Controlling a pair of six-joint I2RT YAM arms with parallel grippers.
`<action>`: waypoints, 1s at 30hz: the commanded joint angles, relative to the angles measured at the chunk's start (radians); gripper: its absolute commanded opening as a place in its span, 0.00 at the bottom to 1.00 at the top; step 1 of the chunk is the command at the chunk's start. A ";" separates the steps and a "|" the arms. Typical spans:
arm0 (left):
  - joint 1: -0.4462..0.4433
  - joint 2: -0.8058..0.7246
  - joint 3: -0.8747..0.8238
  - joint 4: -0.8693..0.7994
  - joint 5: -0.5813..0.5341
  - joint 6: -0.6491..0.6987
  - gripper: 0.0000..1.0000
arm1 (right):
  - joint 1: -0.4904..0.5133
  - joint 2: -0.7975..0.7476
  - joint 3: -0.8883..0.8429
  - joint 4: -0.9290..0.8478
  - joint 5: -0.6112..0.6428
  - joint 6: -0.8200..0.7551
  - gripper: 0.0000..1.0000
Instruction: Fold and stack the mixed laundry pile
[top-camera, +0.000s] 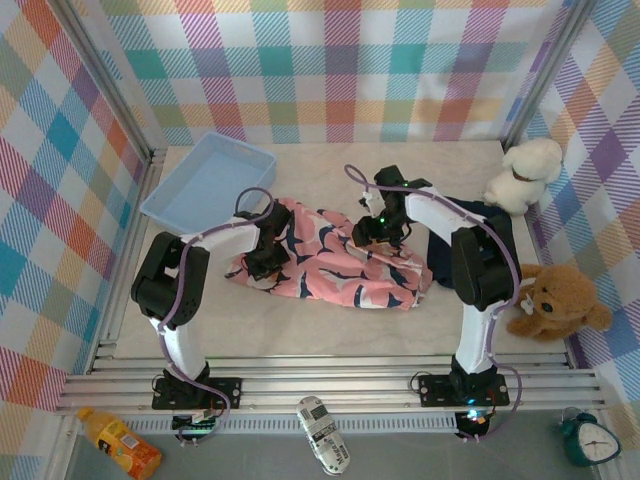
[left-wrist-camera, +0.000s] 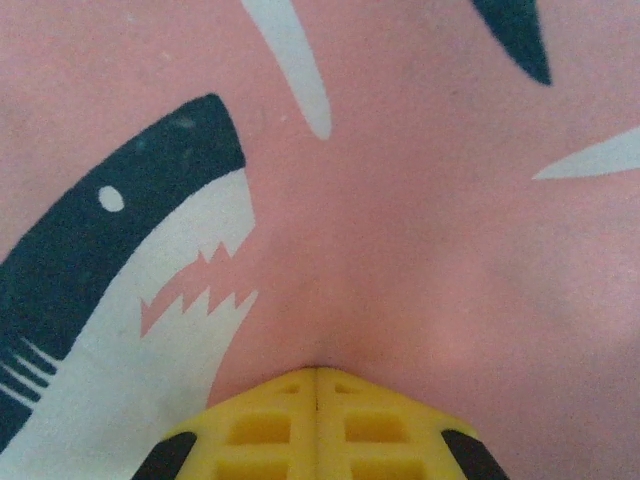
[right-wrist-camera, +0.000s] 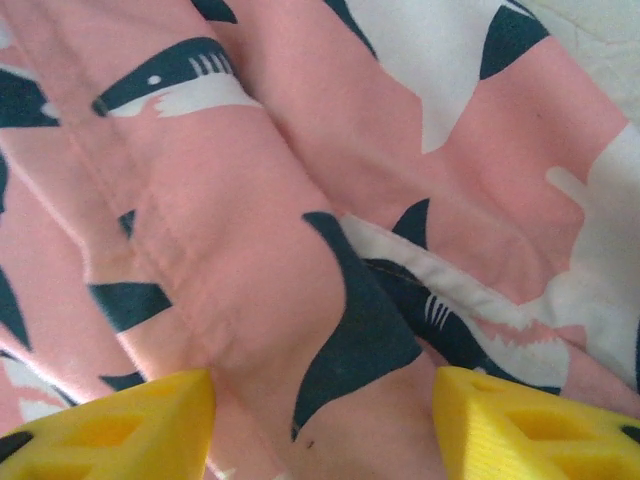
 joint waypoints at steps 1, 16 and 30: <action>-0.005 0.050 -0.013 -0.033 -0.062 0.025 0.00 | 0.010 -0.111 -0.034 -0.005 -0.086 0.011 0.64; -0.004 0.031 -0.015 -0.060 -0.095 0.075 0.00 | 0.044 0.013 0.031 0.052 0.070 -0.023 0.15; -0.009 0.023 0.007 -0.086 -0.084 0.131 0.40 | -0.094 0.149 0.167 0.038 0.230 0.146 0.00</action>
